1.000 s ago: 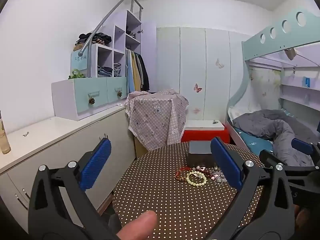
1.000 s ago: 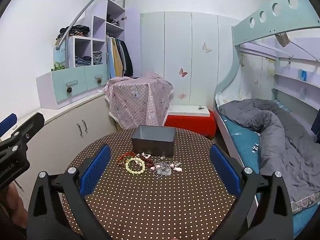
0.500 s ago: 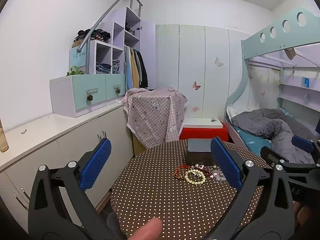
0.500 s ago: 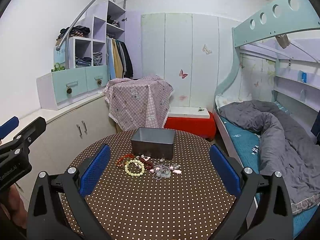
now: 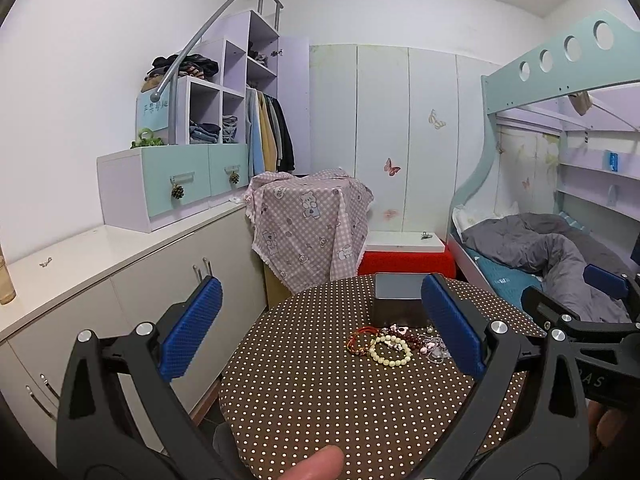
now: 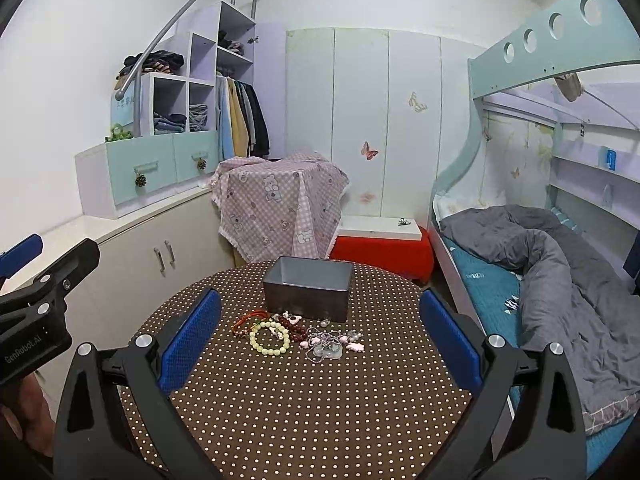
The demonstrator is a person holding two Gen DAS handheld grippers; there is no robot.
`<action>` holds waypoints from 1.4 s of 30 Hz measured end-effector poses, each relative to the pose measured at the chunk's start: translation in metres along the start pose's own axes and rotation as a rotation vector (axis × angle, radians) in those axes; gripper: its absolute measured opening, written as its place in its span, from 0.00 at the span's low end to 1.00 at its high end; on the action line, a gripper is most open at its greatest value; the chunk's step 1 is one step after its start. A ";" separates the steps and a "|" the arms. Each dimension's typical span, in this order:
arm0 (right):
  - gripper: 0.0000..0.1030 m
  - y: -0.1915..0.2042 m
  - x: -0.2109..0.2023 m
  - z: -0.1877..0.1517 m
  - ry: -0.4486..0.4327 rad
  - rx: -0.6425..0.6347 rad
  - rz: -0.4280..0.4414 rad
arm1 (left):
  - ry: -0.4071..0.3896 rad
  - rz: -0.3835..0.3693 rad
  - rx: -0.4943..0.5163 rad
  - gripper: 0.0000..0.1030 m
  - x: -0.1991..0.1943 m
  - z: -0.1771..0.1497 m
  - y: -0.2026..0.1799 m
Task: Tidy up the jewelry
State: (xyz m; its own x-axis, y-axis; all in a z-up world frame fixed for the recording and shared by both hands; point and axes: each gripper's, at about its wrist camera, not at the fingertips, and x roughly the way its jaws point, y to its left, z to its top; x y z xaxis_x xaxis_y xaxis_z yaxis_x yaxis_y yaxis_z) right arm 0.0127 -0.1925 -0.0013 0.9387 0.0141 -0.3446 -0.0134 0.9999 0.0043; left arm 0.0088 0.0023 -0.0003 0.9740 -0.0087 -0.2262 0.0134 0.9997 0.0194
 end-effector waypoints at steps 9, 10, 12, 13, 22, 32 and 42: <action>0.92 -0.008 0.008 -0.005 0.014 0.005 -0.019 | 0.026 0.006 -0.005 0.95 0.012 -0.006 0.002; 0.92 -0.011 0.011 -0.006 0.022 0.011 -0.024 | 0.044 0.011 -0.004 0.95 0.020 -0.008 0.004; 0.92 -0.022 0.023 -0.011 0.060 0.037 -0.018 | 0.075 0.029 0.006 0.95 0.035 -0.014 0.006; 0.93 -0.027 0.029 -0.014 0.079 0.048 -0.017 | 0.100 0.038 0.012 0.95 0.046 -0.019 0.008; 0.93 -0.056 0.087 -0.054 0.243 0.082 -0.023 | 0.359 -0.009 0.062 0.95 0.151 -0.066 0.001; 0.93 -0.063 0.139 -0.078 0.360 0.057 0.031 | 0.512 -0.030 0.226 0.95 0.237 -0.109 -0.038; 0.93 -0.048 0.158 -0.086 0.404 0.022 0.065 | 0.515 -0.067 0.326 0.95 0.257 -0.109 -0.031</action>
State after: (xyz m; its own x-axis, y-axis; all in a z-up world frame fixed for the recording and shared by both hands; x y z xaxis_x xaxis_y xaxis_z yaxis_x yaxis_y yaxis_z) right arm 0.1324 -0.2385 -0.1369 0.7251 0.0802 -0.6840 -0.0564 0.9968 0.0570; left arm 0.2339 -0.0286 -0.1651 0.7352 0.0219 -0.6775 0.2187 0.9384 0.2676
